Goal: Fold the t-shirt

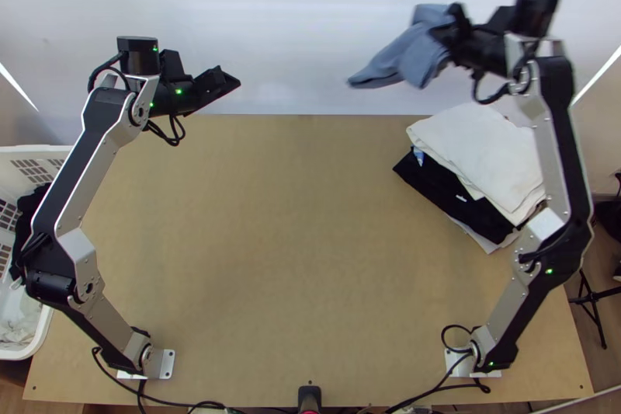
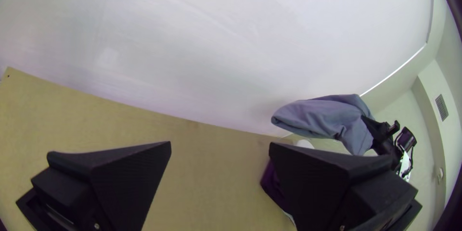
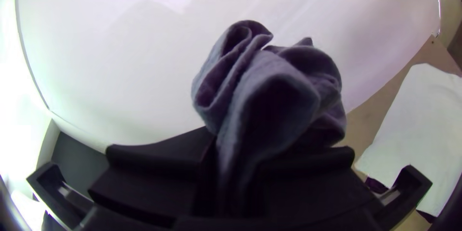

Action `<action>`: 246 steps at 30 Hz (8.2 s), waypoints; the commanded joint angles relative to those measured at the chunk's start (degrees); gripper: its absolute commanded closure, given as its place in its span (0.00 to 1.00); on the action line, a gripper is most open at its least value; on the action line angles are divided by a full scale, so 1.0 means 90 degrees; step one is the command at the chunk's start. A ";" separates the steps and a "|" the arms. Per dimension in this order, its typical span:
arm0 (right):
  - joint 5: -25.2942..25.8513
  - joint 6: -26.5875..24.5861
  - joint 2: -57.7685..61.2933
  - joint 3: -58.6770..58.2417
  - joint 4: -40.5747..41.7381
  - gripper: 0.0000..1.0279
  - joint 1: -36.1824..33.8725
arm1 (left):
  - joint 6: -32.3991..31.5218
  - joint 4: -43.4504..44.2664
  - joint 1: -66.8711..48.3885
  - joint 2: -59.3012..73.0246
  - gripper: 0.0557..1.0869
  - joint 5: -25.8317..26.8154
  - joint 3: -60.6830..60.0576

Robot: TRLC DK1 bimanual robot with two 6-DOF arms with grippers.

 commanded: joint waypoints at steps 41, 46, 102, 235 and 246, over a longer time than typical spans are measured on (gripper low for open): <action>-0.2112 -0.2536 -0.1771 -0.2889 -0.1662 0.97 -0.3199 | -0.0010 -0.0005 0.0254 -0.0209 0.04 0.0298 0.0112; -0.2014 -0.3073 -0.1967 -0.3602 -0.1662 0.97 -0.3589 | -0.0010 -0.0005 0.0284 -0.0268 0.04 0.0337 0.0122; -0.0110 -0.1003 -0.2553 -0.3592 -0.1564 0.05 -0.3043 | 0.0020 0.0073 0.0499 -0.0707 0.04 0.0513 -0.0279; 0.4734 -0.5691 0.0065 -0.8456 0.8797 0.04 -0.0171 | -0.0205 0.0073 0.1084 -0.1889 0.04 0.0532 -0.0952; 0.4734 -0.6325 -0.4056 -0.6961 0.6394 0.04 -0.0298 | 0.0772 0.1186 0.1270 -0.3041 0.04 -0.1704 -0.1050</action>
